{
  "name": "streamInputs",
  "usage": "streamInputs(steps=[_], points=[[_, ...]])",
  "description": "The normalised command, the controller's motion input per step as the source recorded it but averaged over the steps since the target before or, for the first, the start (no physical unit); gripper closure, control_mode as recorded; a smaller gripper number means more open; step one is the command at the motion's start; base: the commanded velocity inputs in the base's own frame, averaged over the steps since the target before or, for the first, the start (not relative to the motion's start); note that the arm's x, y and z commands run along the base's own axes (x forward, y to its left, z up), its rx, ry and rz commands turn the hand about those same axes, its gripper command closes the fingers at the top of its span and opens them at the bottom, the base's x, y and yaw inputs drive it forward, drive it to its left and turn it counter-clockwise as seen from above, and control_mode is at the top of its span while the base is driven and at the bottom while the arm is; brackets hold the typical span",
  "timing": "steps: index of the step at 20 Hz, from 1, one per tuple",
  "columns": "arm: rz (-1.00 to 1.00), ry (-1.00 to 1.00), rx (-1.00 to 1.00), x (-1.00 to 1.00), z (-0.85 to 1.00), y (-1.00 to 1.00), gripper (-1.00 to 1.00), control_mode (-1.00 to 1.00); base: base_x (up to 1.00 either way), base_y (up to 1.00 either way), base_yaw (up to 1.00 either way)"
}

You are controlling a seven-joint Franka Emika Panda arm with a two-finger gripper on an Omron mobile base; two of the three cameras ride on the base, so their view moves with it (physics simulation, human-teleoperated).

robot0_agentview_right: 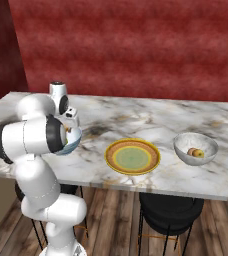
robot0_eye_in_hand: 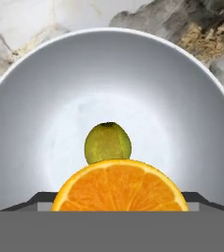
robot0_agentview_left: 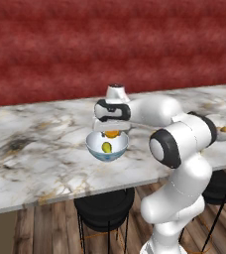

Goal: Take the fruits from the plate on the dining counter and place two fruits in each bowl.

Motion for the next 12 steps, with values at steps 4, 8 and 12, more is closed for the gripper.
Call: streamInputs(steps=[4,8,12], points=[[0.0,-0.04,0.0,0.0,-0.57,0.05,1.0,-1.0,0.0,0.0,0.0],[0.0,-0.07,0.0,-0.02,-0.18,0.08,1.0,-1.0,0.0,0.0,0.0],[0.0,-0.03,0.0,0.0,-0.25,0.0,1.0,-1.0,0.0,0.0,0.0]])
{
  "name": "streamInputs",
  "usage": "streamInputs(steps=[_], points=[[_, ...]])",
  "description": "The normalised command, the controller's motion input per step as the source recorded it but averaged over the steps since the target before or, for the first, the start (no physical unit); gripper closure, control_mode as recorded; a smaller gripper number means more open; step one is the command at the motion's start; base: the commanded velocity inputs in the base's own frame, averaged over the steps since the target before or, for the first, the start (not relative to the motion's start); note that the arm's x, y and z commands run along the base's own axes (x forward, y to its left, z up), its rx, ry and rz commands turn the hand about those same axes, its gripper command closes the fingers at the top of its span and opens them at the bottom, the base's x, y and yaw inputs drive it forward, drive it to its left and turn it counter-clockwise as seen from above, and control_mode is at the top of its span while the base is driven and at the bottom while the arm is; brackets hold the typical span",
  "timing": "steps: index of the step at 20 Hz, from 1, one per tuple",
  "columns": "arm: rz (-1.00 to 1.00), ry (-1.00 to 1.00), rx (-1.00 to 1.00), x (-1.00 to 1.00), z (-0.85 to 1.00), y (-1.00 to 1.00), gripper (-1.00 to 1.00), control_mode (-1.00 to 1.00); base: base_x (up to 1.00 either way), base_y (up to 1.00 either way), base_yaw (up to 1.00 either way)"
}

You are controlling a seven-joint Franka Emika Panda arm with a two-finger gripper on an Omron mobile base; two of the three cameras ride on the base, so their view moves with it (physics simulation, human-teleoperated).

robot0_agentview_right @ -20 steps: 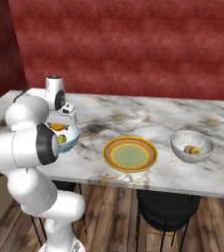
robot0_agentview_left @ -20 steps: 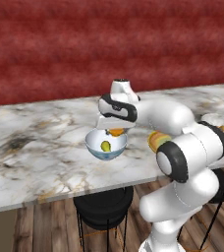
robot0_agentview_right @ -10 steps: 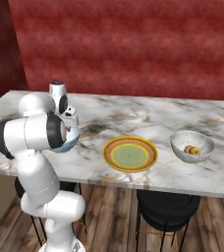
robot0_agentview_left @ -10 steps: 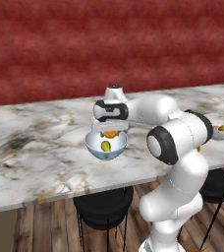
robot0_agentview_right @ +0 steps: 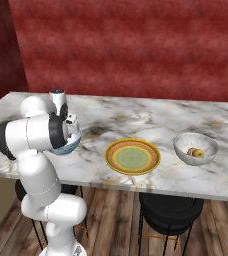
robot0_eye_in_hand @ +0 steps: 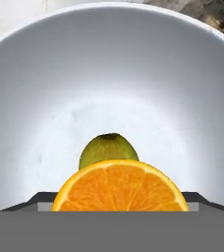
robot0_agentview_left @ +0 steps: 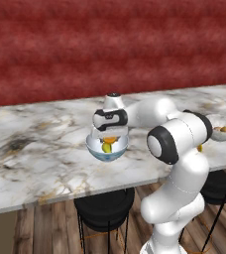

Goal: Take the fruits from the plate on the dining counter and place two fruits in each bowl.

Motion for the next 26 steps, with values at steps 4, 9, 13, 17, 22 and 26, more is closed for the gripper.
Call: streamInputs(steps=[4,9,13,17,22,26], points=[[0.0,0.0,0.0,0.0,-0.2,0.0,-1.0,-1.0,0.0,0.0,0.0],[0.0,-0.03,0.0,0.0,0.0,0.0,-1.0,-1.0,0.0,0.0,0.0],[0.0,-0.08,0.0,0.0,0.16,0.0,-1.0,-1.0,0.0,0.0,0.0],[0.0,-0.07,0.01,-0.01,0.34,-0.03,-1.0,-1.0,0.0,0.0,0.0],[0.0,-0.03,0.01,-0.38,0.78,-0.25,-1.0,-1.0,0.0,0.0,0.0],[0.0,-0.08,0.01,-0.87,0.88,-0.3,-1.0,-1.0,0.0,0.0,0.0]])
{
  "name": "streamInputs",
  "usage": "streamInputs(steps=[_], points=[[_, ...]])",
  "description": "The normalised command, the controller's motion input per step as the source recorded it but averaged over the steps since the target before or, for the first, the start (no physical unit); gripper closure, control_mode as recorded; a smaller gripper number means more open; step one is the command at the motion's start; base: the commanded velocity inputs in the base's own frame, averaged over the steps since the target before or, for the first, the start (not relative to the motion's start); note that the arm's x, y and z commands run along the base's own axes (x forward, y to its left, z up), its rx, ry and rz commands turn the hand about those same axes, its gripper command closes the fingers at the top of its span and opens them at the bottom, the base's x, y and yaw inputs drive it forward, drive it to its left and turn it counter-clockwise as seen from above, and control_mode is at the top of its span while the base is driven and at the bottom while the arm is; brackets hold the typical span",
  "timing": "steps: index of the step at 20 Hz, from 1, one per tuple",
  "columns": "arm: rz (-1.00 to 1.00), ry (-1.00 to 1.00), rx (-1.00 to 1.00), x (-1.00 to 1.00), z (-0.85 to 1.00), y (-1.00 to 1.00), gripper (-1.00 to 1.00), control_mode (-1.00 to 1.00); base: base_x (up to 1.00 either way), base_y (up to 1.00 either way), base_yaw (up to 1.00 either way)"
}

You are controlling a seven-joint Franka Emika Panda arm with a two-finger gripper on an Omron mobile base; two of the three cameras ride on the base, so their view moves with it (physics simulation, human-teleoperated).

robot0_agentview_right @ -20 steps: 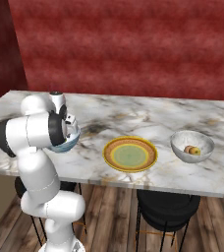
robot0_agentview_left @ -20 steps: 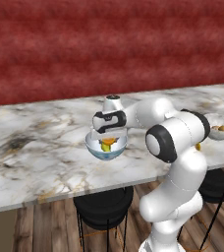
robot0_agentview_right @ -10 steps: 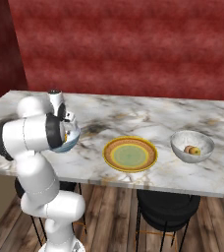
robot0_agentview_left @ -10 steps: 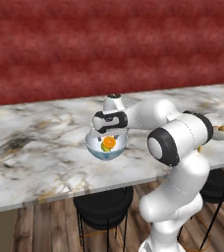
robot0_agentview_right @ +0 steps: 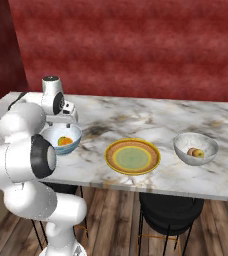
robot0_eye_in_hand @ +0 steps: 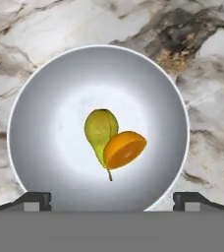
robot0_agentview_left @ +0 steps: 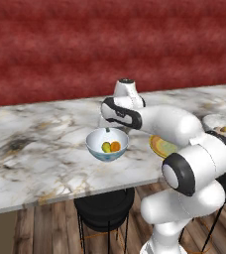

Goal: Take the fruits from the plate on the dining counter and place two fruits in each bowl.

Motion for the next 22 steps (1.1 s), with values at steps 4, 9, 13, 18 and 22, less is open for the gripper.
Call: streamInputs(steps=[4,9,13,18,22], points=[[0.0,-0.11,0.0,-0.79,1.0,-0.09,-1.0,-1.0,0.0,0.0,0.0],[0.0,-0.13,0.01,-1.0,0.94,-0.28,-1.0,-1.0,0.0,0.0,0.0],[0.0,-0.1,0.04,-0.99,0.94,-0.42,-1.0,-1.0,0.0,0.0,0.0],[0.0,-0.08,0.03,-0.9,0.77,-0.34,-1.0,-1.0,0.0,0.0,0.0],[0.0,-0.05,0.01,-0.79,0.54,-0.1,-1.0,-1.0,0.0,0.0,0.0]])
